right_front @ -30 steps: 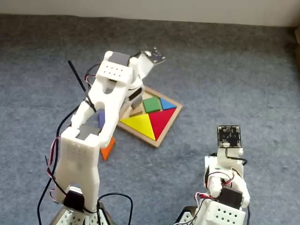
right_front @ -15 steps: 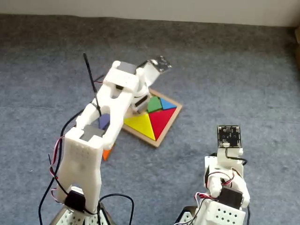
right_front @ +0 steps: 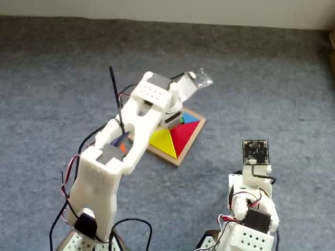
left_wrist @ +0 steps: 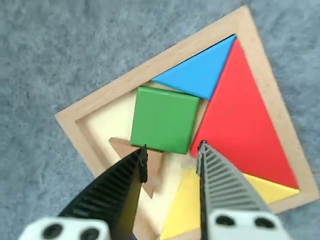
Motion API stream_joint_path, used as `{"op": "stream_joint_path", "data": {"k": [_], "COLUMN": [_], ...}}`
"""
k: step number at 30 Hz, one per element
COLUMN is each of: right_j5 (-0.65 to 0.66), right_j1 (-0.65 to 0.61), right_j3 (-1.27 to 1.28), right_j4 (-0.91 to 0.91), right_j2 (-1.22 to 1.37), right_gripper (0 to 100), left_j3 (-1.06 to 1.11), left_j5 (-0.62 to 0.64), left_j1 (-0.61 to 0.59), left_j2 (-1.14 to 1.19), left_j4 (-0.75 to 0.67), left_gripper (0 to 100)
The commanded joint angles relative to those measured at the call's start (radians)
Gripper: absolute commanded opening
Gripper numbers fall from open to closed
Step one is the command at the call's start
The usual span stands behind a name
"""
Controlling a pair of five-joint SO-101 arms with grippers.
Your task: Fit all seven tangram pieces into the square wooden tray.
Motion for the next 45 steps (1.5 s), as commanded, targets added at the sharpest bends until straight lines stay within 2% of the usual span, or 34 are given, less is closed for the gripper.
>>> {"op": "stream_joint_path", "data": {"k": [1,8,15,23,34,37,45], "right_j5": [0.000,0.000,0.000,0.000,0.000,0.000,0.000], "right_j1": [0.012,0.012,0.012,0.012,0.012,0.012,0.012], "right_j3": [0.097,0.097,0.097,0.097,0.097,0.097,0.097], "right_j4": [0.002,0.002,0.002,0.002,0.002,0.002,0.002], "right_j2": [-0.024,-0.024,-0.024,-0.024,-0.024,-0.024,-0.024], "right_gripper": [0.9,0.9,0.9,0.9,0.9,0.9,0.9], "left_j3": [-0.045,-0.042,-0.030,-0.031,-0.024,-0.024,-0.153], "left_j5": [-0.005,-0.006,-0.006,-0.008,-0.005,0.046,0.064], "left_j1": [0.005,-0.105,-0.205,-0.157,-0.015,0.005,-0.019], "left_j2": [-0.111,-0.170,-0.105,0.022,0.027,0.027,-0.031], "left_j4": [0.026,0.018,-0.031,-0.041,-0.038,-0.037,0.140], "left_gripper": [18,18,18,18,18,18,18]}}
